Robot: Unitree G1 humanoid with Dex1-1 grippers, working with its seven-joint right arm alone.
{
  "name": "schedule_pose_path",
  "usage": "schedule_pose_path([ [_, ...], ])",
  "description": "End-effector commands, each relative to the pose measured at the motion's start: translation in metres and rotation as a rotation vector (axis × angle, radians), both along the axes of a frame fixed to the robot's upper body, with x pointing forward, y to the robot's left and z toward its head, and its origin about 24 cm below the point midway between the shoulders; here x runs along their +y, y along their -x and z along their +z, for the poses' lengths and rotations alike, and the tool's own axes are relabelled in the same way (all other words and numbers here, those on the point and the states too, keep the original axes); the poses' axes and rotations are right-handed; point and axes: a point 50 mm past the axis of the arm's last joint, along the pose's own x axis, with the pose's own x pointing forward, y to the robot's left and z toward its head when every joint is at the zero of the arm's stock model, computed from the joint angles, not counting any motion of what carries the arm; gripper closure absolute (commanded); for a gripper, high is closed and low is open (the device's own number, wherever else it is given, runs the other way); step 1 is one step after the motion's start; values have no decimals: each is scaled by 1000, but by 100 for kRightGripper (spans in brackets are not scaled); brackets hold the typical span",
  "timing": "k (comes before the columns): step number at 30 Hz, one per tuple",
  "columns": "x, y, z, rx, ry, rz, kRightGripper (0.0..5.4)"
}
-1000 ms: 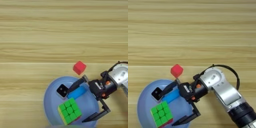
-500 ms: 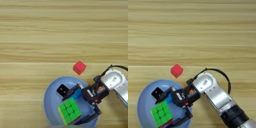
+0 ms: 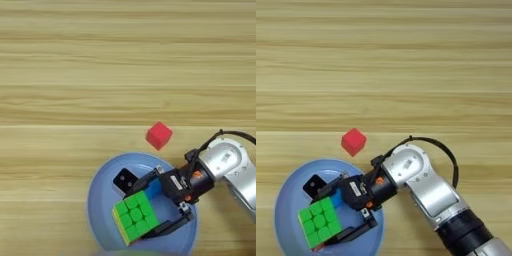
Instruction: Move the objects on the table
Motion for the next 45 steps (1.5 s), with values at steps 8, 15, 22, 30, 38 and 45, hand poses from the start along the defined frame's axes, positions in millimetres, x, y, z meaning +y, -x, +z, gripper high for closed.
schedule_pose_path([
  [8,0,-30,50,-100,-166,-117,208],
  [15,1,-56,70,-116,-256,-304,209],
  [22,6,-84,70,-146,-261,-530,209],
  [30,19,-106,67,-137,-245,-749,209],
  [38,31,-119,47,-123,-164,-881,209],
  [45,31,-124,32,-127,-103,-924,209],
])
